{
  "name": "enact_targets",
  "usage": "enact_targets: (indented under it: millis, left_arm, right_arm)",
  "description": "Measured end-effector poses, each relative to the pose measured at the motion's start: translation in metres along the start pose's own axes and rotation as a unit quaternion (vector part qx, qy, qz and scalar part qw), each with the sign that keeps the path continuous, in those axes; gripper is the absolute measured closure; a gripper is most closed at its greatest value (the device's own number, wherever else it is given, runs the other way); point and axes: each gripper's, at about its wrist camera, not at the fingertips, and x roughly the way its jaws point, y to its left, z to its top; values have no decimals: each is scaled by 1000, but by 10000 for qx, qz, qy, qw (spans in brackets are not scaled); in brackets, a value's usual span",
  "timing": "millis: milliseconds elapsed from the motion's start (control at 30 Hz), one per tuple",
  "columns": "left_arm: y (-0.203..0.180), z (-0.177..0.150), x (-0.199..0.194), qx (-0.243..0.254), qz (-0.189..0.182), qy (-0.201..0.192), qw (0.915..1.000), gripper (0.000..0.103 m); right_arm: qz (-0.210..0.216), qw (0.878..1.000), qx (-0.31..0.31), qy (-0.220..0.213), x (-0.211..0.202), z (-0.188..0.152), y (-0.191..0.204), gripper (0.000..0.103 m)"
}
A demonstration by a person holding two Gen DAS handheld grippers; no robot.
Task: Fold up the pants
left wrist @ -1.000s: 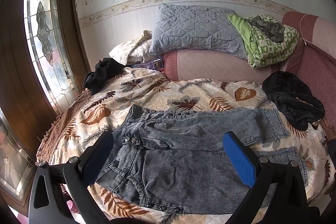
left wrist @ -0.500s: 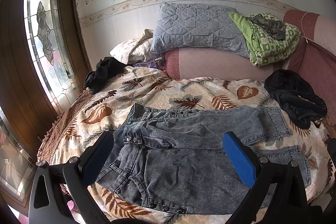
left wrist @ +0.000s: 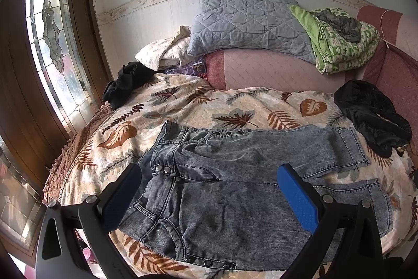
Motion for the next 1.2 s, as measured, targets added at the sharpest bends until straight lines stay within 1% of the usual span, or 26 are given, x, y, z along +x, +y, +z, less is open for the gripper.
enact_targets:
  millis: [200, 333, 633, 867, 967, 1033, 1100, 1133, 1200]
  left_arm:
    - [3, -1, 30, -60, 69, 246, 9997, 0]
    - [2, 2, 43, -33, 90, 262, 9996, 0]
    - [5, 10, 78, -31, 168, 401, 9991, 0]
    - [8, 15, 112, 31, 235, 543, 9982, 0]
    - [16, 24, 135, 91, 83, 779, 9969, 0]
    - [31, 34, 159, 24, -36, 1025, 9947, 0]
    - [48, 47, 187, -60, -34, 1194, 9928, 0]
    - [59, 54, 202, -101, 35, 1290, 9916, 0]
    - [79, 67, 230, -229, 190, 1410, 9896, 0]
  right_arm:
    - [-204, 9993, 290, 127, 24, 4, -26, 0]
    - [-260, 9985, 418, 224, 42, 7, -36, 0]
    - [-319, 9985, 274, 358, 82, 10, -31, 0]
    - [-365, 9980, 260, 438, 121, 16, -33, 0]
    - [-472, 9974, 210, 500, 145, 22, -43, 0]
    - [-460, 9963, 207, 693, 166, 28, -60, 0]
    - [-460, 9936, 269, 993, 192, 35, -84, 0]
    - [-441, 9918, 360, 1147, 205, 38, -98, 0]
    - [-203, 9860, 627, 1535, 235, 42, -124, 0]
